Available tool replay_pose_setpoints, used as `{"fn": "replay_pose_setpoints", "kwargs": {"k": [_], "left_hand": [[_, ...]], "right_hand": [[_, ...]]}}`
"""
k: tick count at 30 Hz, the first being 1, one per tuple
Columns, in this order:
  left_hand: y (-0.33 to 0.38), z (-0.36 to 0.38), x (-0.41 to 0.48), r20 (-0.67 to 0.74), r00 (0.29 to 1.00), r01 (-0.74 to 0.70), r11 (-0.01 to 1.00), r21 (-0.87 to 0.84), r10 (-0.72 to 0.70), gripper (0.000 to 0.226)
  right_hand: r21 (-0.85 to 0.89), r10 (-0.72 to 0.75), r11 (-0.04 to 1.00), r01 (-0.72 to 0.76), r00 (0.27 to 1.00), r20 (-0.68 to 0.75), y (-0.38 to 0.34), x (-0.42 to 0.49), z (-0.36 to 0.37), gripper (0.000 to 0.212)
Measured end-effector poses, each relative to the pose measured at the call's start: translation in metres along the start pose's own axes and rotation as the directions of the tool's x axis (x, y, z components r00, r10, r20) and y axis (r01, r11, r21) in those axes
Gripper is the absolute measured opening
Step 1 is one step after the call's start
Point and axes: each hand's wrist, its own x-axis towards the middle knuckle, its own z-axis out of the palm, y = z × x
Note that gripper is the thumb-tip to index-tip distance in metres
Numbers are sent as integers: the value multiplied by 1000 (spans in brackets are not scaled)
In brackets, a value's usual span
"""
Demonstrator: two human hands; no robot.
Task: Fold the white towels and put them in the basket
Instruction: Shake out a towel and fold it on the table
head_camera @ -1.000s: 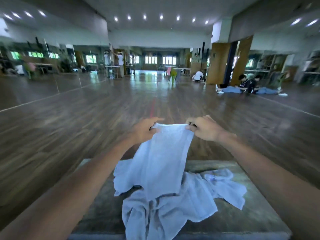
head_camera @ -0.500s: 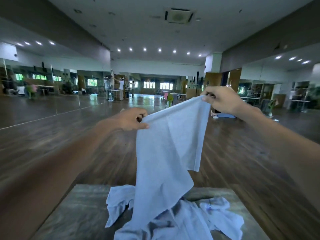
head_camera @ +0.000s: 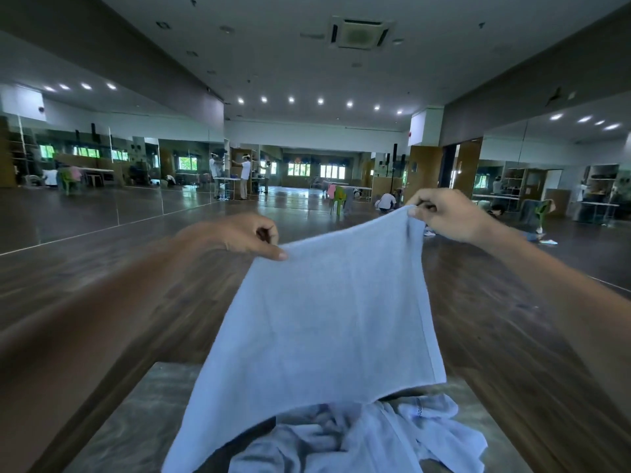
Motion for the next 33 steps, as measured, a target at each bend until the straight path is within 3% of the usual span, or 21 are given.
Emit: {"fn": "replay_pose_setpoints", "kwargs": {"k": [2,6,9,13,17,20,23,28,31,33], "left_hand": [[13,19,4,41,999,-11,1000,-28,12,55],[40,63,25,-14,997,-83,974,-211,82,38],[46,86,34,-57,993,-119,943,-311,106,36],[48,97,38,-135,984,-156,921,-357,115,48],[50,87,33,-128,986,-145,909,-391,102,31],[52,77,30,-108,988,-147,900,-410,113,24],[51,69,31,-143,985,-152,902,-405,102,40],[53,55,27,-218,971,-189,871,-453,98,27],[53,50,27,-265,961,-206,851,-483,81,27],[52,46,26,-274,959,-206,851,-483,77,21]], "right_hand": [[10,-59,998,59,997,57,-18,2,12,12],[-40,-163,983,177,960,225,-51,8,45,14],[5,-183,983,186,960,210,-60,11,62,12],[97,-172,983,156,967,187,-61,9,66,6],[266,-103,962,57,981,162,-53,1,65,3],[484,-38,875,-22,993,114,-49,-7,67,9],[616,35,786,-60,998,53,-46,-18,73,16],[597,25,773,-214,951,309,-37,-40,95,20],[593,25,777,-212,951,307,-38,-43,109,29],[614,45,761,-211,961,275,-39,-44,110,21]]}}
